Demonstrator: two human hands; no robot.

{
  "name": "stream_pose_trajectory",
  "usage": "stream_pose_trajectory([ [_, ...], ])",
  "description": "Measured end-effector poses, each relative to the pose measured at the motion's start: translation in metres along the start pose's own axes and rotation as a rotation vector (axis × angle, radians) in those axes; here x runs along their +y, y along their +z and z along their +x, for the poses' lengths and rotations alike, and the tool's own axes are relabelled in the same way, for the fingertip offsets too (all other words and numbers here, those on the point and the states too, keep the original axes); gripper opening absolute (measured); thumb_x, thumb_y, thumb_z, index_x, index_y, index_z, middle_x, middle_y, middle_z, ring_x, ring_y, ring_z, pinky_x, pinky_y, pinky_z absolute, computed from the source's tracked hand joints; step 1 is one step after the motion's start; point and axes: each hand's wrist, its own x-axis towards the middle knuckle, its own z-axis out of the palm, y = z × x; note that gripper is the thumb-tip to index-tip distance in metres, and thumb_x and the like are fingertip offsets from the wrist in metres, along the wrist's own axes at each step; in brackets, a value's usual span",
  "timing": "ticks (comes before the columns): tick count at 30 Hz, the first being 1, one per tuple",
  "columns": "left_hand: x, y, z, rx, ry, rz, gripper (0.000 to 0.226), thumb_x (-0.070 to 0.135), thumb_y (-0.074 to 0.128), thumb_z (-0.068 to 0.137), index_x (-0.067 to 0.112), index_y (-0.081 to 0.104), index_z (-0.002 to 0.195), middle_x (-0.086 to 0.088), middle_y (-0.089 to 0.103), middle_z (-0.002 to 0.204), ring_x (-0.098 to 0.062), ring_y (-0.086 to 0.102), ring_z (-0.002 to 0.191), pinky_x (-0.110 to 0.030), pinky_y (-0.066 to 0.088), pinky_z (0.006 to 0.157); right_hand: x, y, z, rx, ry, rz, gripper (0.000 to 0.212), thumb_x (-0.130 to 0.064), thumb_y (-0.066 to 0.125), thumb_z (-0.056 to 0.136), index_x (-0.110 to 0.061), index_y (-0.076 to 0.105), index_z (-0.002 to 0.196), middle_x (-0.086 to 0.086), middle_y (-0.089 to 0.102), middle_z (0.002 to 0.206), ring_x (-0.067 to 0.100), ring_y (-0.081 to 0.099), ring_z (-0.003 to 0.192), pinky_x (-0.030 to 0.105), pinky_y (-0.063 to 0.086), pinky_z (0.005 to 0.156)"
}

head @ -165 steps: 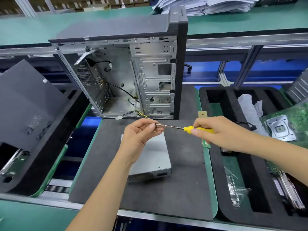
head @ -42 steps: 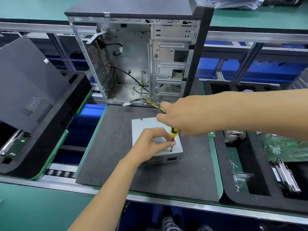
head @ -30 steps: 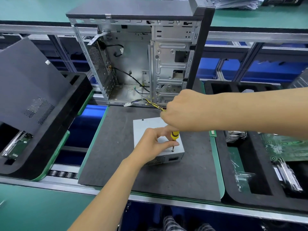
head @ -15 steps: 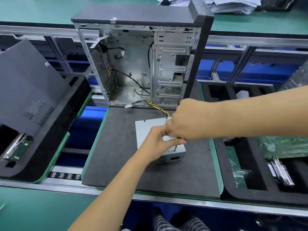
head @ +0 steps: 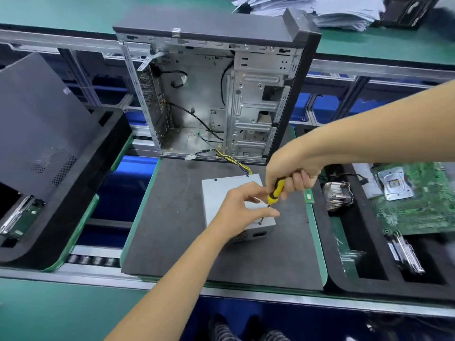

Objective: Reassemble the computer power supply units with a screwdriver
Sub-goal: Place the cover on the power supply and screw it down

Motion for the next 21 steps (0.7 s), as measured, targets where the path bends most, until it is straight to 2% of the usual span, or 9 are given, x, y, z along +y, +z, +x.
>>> stream_pose_trajectory([
  [2, 0.001, 0.005, 0.003, 0.033, 0.013, 0.001, 0.038, 0.006, 0.082, 0.074, 0.040, 0.063, 0.074, 0.010, 0.061, 0.074, -0.004, 0.055, 0.072, -0.032, 0.051, 0.080, 0.005, 0.001, -0.001, -0.018, 0.019, -0.024, 0.041, -0.031, 0.039, 0.097, -0.007, 0.053, 0.067, -0.005, 0.030, 0.041, 0.008, 0.020, 0.028, 0.014, 0.012, 0.032],
  [4, 0.002, 0.001, 0.003, -0.057, 0.000, -0.017, 0.035, 0.006, 0.077, 0.081, 0.037, 0.064, 0.070, 0.010, 0.060, 0.074, -0.006, 0.054, 0.072, -0.026, 0.048, 0.079, 0.011, 0.013, -0.003, 0.167, -0.131, -0.377, 0.037, -0.036, 0.045, 0.094, -0.008, 0.052, 0.071, -0.001, 0.044, 0.047, 0.012, 0.032, 0.033, 0.017, 0.026, 0.033],
  [7, 0.007, -0.012, 0.003, -0.223, -0.053, -0.029, 0.022, 0.010, 0.063, 0.094, 0.030, 0.070, 0.091, 0.012, 0.069, 0.090, -0.007, 0.062, 0.088, -0.019, 0.044, 0.088, 0.021, 0.015, -0.013, 0.588, -0.626, -1.145, 0.025, -0.027, 0.056, 0.089, -0.013, 0.042, 0.105, 0.004, 0.052, 0.083, 0.014, 0.042, 0.053, 0.029, 0.027, 0.043],
  [10, 0.009, -0.021, 0.005, -0.353, -0.090, -0.004, 0.022, 0.010, 0.052, 0.100, 0.024, 0.065, 0.111, 0.008, 0.071, 0.106, -0.008, 0.062, 0.101, -0.018, 0.042, 0.093, 0.029, 0.009, -0.025, 0.626, -0.718, -1.445, 0.037, -0.007, 0.048, 0.088, -0.016, 0.039, 0.122, 0.006, 0.047, 0.102, 0.021, 0.047, 0.065, 0.030, 0.029, 0.049],
  [13, 0.003, -0.027, 0.004, -0.306, -0.129, -0.124, 0.031, 0.013, 0.065, 0.091, 0.017, 0.059, 0.122, -0.007, 0.068, 0.116, -0.020, 0.061, 0.113, -0.033, 0.045, 0.102, 0.033, 0.021, -0.018, 0.796, -0.743, -1.424, 0.017, -0.025, 0.038, 0.099, -0.012, 0.048, 0.103, 0.002, 0.043, 0.069, 0.018, 0.030, 0.048, 0.030, 0.025, 0.043],
  [15, 0.002, -0.025, 0.003, -0.291, -0.121, -0.176, 0.048, 0.012, 0.076, 0.081, 0.017, 0.056, 0.125, -0.003, 0.069, 0.114, -0.024, 0.062, 0.109, -0.038, 0.045, 0.103, 0.032, 0.028, -0.011, 0.918, -0.667, -1.307, 0.042, -0.038, 0.024, 0.103, -0.012, 0.043, 0.076, 0.000, 0.031, 0.056, 0.019, 0.027, 0.044, 0.027, 0.025, 0.043],
  [17, 0.002, -0.016, 0.004, -0.241, -0.082, -0.151, 0.041, 0.011, 0.080, 0.075, 0.028, 0.068, 0.111, 0.012, 0.067, 0.099, -0.017, 0.063, 0.089, -0.031, 0.051, 0.091, 0.025, 0.028, -0.007, 0.944, -0.564, -1.179, 0.046, -0.035, 0.032, 0.103, -0.015, 0.028, 0.062, -0.001, 0.029, 0.056, 0.018, 0.027, 0.045, 0.025, 0.026, 0.044],
  [19, 0.001, -0.010, 0.004, -0.162, -0.088, -0.127, 0.030, 0.011, 0.077, 0.077, 0.035, 0.074, 0.094, 0.002, 0.063, 0.085, -0.016, 0.057, 0.077, -0.027, 0.050, 0.080, 0.019, 0.028, -0.007, 0.944, -0.535, -1.109, 0.039, -0.026, 0.049, 0.097, -0.017, 0.030, 0.063, -0.002, 0.030, 0.059, 0.017, 0.028, 0.047, 0.025, 0.024, 0.042],
  [21, 0.001, -0.011, 0.004, -0.161, -0.134, -0.137, 0.018, 0.011, 0.071, 0.083, 0.026, 0.074, 0.091, -0.006, 0.068, 0.081, -0.019, 0.063, 0.082, -0.036, 0.051, 0.087, 0.019, 0.027, -0.009, 0.898, -0.595, -1.152, 0.017, -0.023, 0.056, 0.091, -0.016, 0.042, 0.085, -0.002, 0.030, 0.066, 0.014, 0.028, 0.047, 0.027, 0.021, 0.040],
])
